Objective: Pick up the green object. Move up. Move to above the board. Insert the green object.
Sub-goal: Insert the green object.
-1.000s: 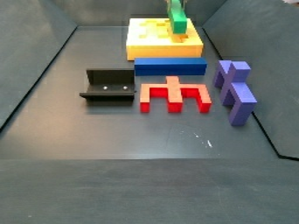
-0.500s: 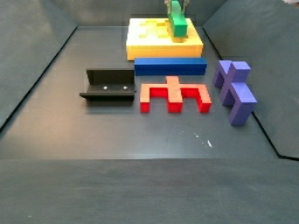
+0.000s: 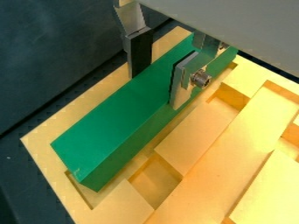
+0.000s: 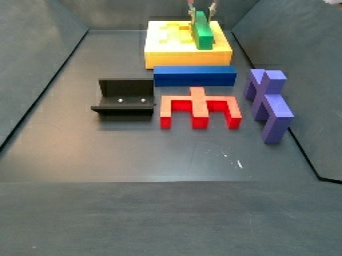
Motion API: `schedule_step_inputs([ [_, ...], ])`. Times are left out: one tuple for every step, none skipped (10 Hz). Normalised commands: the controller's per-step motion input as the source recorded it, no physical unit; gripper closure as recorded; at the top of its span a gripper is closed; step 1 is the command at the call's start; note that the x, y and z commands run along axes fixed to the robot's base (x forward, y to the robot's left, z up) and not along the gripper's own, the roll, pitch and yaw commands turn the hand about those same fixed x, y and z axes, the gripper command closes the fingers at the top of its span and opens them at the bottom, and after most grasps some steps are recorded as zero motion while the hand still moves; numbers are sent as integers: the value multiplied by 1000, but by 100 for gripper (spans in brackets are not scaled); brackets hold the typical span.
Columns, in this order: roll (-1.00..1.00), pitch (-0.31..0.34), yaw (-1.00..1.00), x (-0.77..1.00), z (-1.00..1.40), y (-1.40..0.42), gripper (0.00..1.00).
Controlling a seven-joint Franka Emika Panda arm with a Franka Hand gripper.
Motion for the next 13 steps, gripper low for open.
schedule_step_inputs([
  [144,-119,0,-77,-260,-169,100],
  [30,-124,0,0,-214,-240,100],
  [0,-126,0,0,-234,-169,100],
  [0,-130,0,0,-277,-114,100],
  [0,-144,0,0,-306,-94,100],
  [17,-153,0,197,-420,0,100],
  [107,-96,0,183,-343,143,100],
  [104,-84,0,134,-300,186,100],
  [127,-76,0,111,-286,180,100],
  [96,-86,0,0,-251,-3,100],
  [71,-67,0,0,-200,-231,100],
  [30,-43,0,23,-157,-271,100],
  [14,-34,0,69,-157,-314,100],
])
